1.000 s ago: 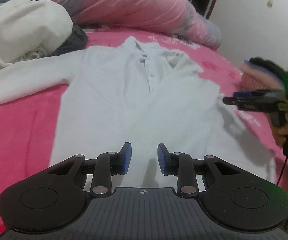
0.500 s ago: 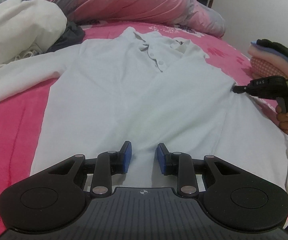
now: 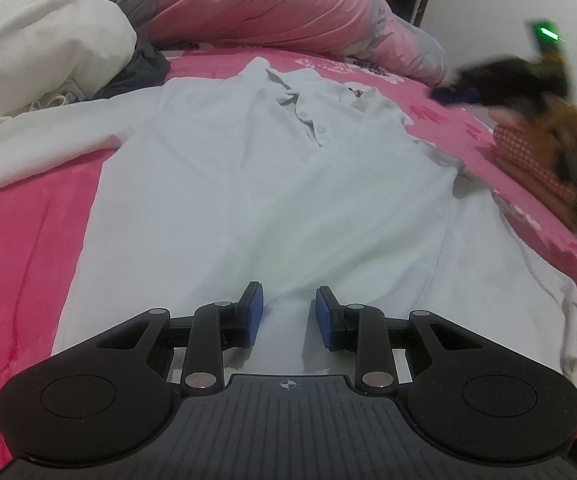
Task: Fold clothes
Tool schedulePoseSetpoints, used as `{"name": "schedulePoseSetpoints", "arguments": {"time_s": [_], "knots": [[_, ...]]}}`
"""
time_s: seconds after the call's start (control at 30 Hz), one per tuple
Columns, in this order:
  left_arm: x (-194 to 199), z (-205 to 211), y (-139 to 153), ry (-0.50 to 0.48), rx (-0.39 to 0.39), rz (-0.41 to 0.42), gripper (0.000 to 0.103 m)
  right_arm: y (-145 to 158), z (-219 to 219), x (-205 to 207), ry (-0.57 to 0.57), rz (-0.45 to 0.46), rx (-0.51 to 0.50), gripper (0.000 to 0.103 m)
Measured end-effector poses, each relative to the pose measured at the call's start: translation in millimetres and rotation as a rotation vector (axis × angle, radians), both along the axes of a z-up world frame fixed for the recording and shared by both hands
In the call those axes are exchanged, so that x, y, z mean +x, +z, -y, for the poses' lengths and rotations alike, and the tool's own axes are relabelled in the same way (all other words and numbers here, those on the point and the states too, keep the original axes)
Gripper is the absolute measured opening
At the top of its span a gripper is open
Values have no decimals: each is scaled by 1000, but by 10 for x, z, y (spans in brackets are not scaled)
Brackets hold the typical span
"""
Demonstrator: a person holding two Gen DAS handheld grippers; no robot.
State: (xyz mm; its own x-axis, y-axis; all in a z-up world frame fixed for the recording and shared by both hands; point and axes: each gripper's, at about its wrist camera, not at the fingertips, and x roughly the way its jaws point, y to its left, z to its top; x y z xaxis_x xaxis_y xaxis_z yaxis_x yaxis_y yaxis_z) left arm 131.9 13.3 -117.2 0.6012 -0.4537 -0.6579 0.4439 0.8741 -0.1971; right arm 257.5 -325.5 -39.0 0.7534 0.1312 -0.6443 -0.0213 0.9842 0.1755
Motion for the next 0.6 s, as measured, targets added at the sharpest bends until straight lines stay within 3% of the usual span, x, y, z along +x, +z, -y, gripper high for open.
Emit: {"name": "schedulePoseSetpoints", "arguments": {"time_s": [0.13, 0.3, 0.43, 0.5, 0.6], "knots": [[-41, 12, -26, -9, 8, 25, 30, -167, -37, 751, 97, -95, 46, 29], [-66, -48, -68, -14, -29, 32, 30, -678, -104, 1398, 71, -231, -21, 25], [-70, -76, -75, -19, -41, 33, 30, -771, 39, 1536, -30, -147, 39, 21], [-83, -61, -72, -18, -37, 36, 30, -782, 170, 1537, -96, -136, 117, 21], [-98, -44, -65, -15, -30, 39, 30, -483, 337, 1247, -135, -98, 152, 23]]}}
